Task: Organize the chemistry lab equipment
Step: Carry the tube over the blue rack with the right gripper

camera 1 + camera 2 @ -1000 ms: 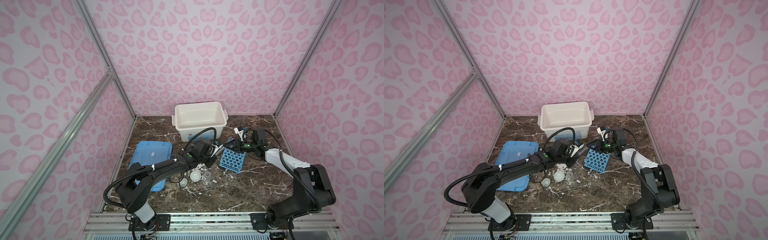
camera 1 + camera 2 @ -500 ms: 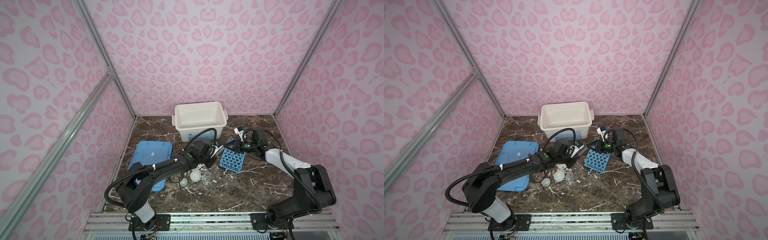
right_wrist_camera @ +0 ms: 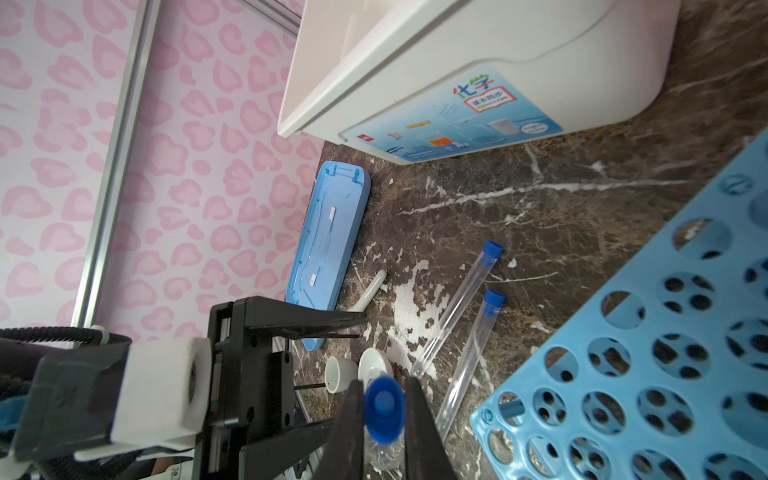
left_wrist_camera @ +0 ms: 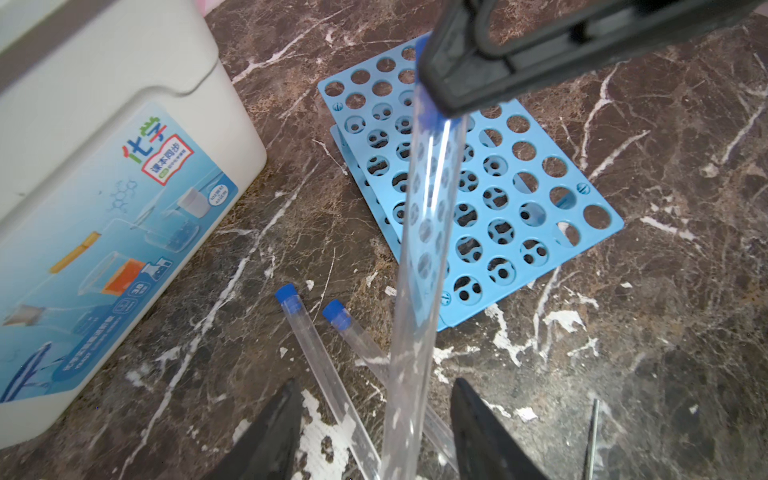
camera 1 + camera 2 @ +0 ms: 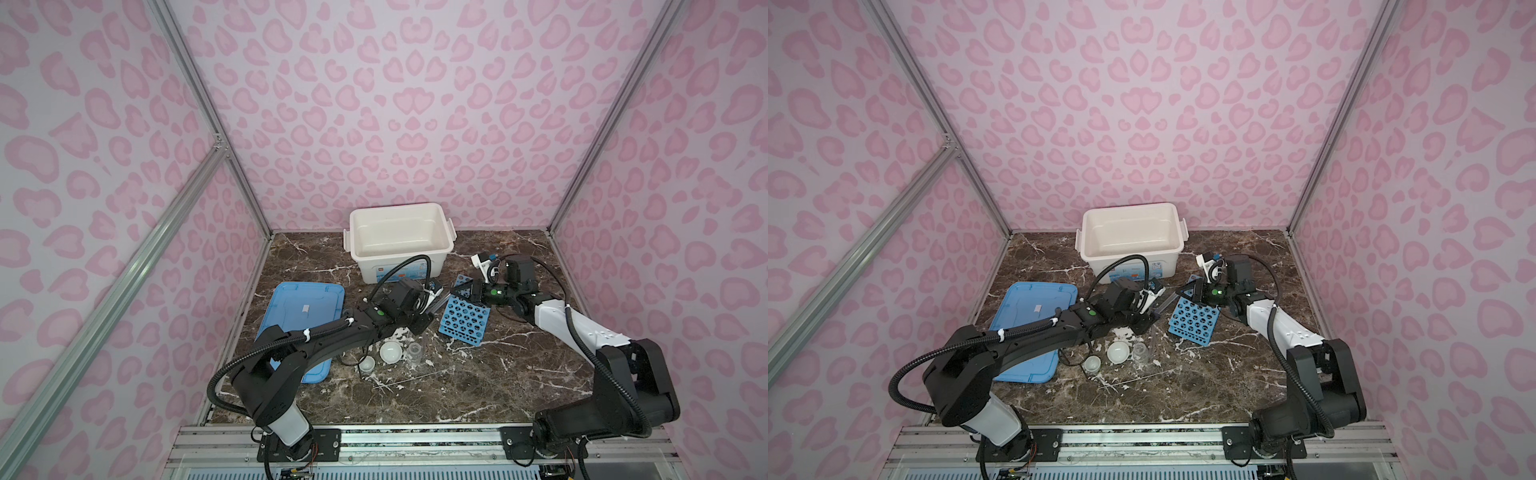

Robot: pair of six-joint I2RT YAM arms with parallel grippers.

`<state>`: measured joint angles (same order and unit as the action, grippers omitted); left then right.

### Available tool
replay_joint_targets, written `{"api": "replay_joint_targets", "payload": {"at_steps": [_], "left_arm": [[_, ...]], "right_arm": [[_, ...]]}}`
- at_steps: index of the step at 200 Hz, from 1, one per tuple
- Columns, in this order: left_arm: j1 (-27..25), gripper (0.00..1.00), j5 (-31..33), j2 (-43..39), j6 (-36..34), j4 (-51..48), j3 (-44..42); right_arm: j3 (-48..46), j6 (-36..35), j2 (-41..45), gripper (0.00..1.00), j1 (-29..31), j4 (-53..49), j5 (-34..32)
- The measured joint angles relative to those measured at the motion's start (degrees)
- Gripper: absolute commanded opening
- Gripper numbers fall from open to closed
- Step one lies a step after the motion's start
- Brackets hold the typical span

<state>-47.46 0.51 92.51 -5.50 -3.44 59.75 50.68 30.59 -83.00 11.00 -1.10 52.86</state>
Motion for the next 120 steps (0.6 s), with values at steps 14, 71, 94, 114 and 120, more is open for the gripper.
{"api": "replay_joint_targets", "payload": {"at_steps": [14, 71, 94, 114, 120], "left_arm": [[0.15, 0.67, 1.75, -1.25, 1.07, 1.22, -1.33], [3.98, 0.7, 6.45, -5.86, 7.41, 2.67, -5.03], [5.05, 0.71, 7.41, -6.12, 10.27, 2.69, -5.14], [5.46, 0.71, 7.85, -5.57, 11.96, 1.44, -4.2], [5.49, 0.71, 7.87, -5.09, 12.33, 1.31, -3.69]], "right_arm": [[1.38, -1.75, 2.03, 0.13, -0.24, -2.6, -3.56], [7.78, -10.64, 11.15, 0.12, 1.27, -13.46, -23.3], [9.42, -14.73, 13.62, 0.12, 5.38, -16.5, -33.59], [9.49, -17.81, 14.56, 0.11, 8.98, -17.77, -41.13], [9.46, -18.62, 14.6, 0.11, 9.9, -18.08, -43.36]]}}
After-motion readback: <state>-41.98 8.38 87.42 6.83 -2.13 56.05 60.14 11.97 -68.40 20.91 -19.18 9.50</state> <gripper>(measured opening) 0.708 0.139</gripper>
